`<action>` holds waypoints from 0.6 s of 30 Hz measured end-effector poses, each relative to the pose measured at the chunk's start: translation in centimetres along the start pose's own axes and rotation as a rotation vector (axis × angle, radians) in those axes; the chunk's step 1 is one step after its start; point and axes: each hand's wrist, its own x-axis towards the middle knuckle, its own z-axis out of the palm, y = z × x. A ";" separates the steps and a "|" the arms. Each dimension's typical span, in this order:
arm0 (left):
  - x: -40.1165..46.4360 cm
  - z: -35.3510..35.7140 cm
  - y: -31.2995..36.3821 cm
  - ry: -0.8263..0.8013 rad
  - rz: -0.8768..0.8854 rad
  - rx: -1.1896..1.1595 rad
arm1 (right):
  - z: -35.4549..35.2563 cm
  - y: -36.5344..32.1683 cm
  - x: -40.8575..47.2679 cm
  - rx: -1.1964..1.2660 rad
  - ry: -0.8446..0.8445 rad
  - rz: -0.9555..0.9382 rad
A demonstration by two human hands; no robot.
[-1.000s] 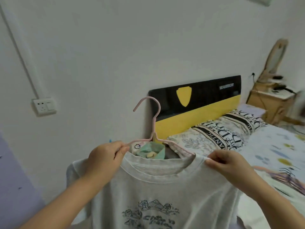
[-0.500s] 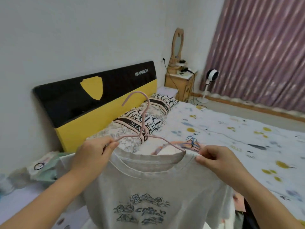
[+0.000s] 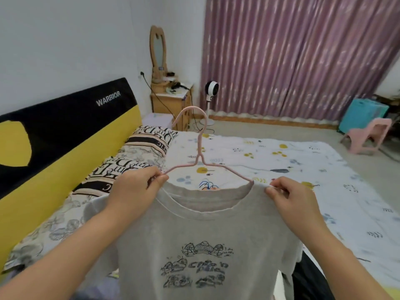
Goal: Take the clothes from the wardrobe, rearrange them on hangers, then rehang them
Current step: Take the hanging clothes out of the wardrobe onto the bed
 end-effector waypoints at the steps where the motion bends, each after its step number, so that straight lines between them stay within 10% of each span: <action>1: 1.2 1.1 -0.3 -0.010 0.006 -0.003 | 0.6 0.5 0.8 -0.008 0.031 0.016; 18: 12.7 26.1 -7.5 -0.306 -0.204 0.119 | 17.0 18.3 17.6 -0.016 -0.099 0.358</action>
